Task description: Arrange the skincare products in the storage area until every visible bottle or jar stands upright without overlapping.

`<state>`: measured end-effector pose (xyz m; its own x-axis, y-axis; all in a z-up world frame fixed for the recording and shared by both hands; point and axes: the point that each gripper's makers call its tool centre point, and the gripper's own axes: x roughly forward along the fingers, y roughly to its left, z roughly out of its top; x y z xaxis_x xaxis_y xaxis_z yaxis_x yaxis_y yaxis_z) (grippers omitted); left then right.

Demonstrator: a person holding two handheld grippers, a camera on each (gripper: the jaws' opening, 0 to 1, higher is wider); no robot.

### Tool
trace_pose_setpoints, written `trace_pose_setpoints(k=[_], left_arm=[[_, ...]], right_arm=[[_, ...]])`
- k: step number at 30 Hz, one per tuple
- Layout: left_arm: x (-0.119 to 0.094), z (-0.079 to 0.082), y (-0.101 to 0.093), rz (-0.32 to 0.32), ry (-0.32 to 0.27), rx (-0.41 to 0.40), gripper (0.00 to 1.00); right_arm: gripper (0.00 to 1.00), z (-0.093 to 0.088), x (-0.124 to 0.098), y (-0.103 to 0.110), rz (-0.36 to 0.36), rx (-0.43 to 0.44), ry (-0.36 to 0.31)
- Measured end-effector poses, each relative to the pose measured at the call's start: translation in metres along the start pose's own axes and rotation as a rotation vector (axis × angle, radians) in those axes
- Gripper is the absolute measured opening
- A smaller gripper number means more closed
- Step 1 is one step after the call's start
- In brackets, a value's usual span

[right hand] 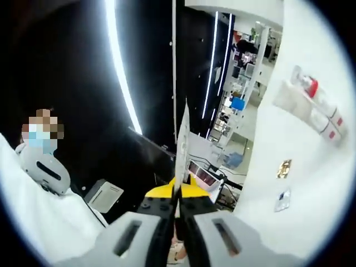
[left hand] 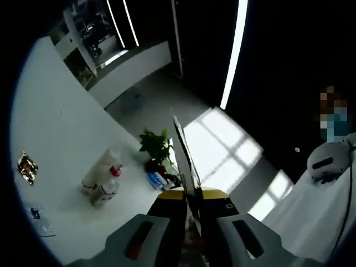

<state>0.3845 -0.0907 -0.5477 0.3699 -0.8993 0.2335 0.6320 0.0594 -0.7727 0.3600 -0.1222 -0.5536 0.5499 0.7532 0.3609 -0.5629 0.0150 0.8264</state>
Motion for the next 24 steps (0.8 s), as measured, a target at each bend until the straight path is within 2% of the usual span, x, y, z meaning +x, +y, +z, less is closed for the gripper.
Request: trace_pose_setpoints(k=[6, 12, 16, 24], left_arm=[[-0.001, -0.020, 0.005, 0.017, 0.051, -0.023, 0.12], [-0.006, -0.032, 0.005, 0.024, 0.060, -0.043, 0.06], [-0.007, -0.030, 0.005, 0.025, 0.027, -0.071, 0.02], [-0.012, -0.026, 0.008, 0.038, -0.020, -0.105, 0.00]], right_arm=[[0.01, 0.008, -0.003, -0.005, -0.018, 0.028, -0.062], [0.01, 0.010, -0.007, -0.013, -0.051, 0.035, -0.079], [0.02, 0.008, -0.009, -0.019, -0.084, 0.019, -0.068], [0.08, 0.003, -0.005, -0.030, -0.158, -0.180, 0.024]])
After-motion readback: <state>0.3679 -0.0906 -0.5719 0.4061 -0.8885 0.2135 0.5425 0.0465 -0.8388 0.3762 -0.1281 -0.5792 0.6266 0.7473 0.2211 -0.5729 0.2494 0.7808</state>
